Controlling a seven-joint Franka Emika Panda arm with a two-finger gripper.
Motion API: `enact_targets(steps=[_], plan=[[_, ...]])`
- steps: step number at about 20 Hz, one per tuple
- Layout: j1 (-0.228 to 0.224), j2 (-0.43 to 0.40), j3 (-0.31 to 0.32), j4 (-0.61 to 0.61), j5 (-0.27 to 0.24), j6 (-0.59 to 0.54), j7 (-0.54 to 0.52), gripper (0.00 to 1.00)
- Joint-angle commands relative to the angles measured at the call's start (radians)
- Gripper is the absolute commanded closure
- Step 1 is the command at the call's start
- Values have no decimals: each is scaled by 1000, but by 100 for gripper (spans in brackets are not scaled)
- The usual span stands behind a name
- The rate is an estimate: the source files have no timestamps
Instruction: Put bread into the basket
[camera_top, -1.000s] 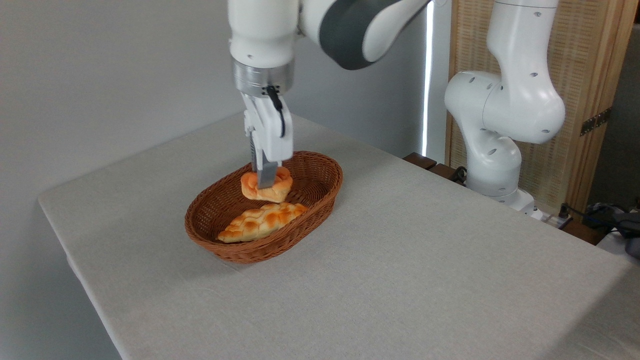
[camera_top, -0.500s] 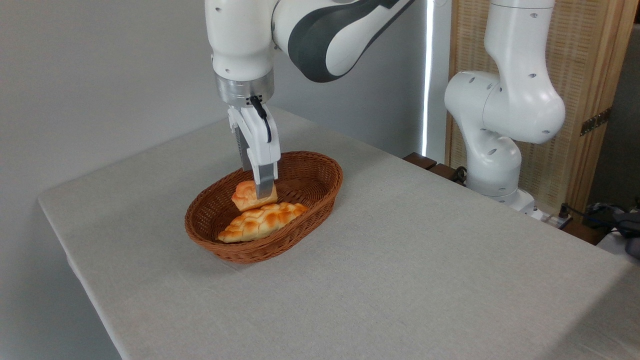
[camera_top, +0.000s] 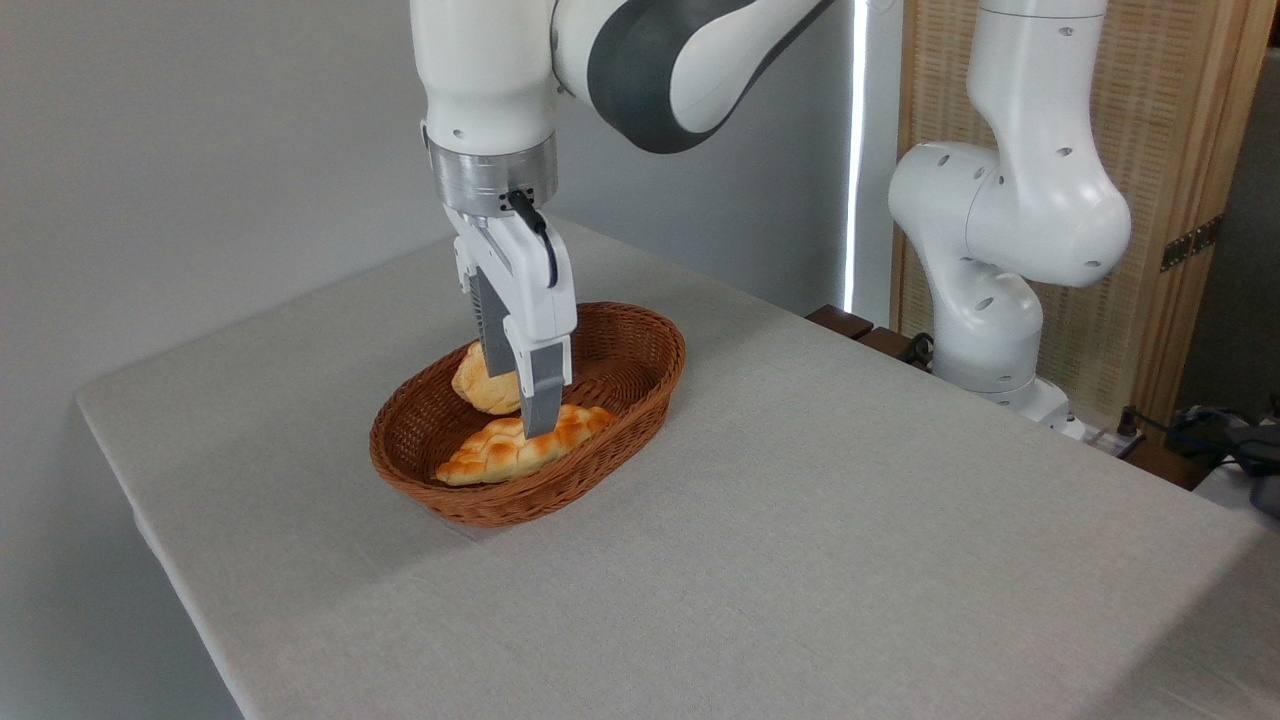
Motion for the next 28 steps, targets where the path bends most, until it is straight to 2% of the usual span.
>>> enact_targets(steps=[1,15,28], plan=[[-5,14,39,26,14,-4,-11,0],[-5,12,70,39,14,-5,0,0],[-7,12,65,38,14,-8,-3,0]])
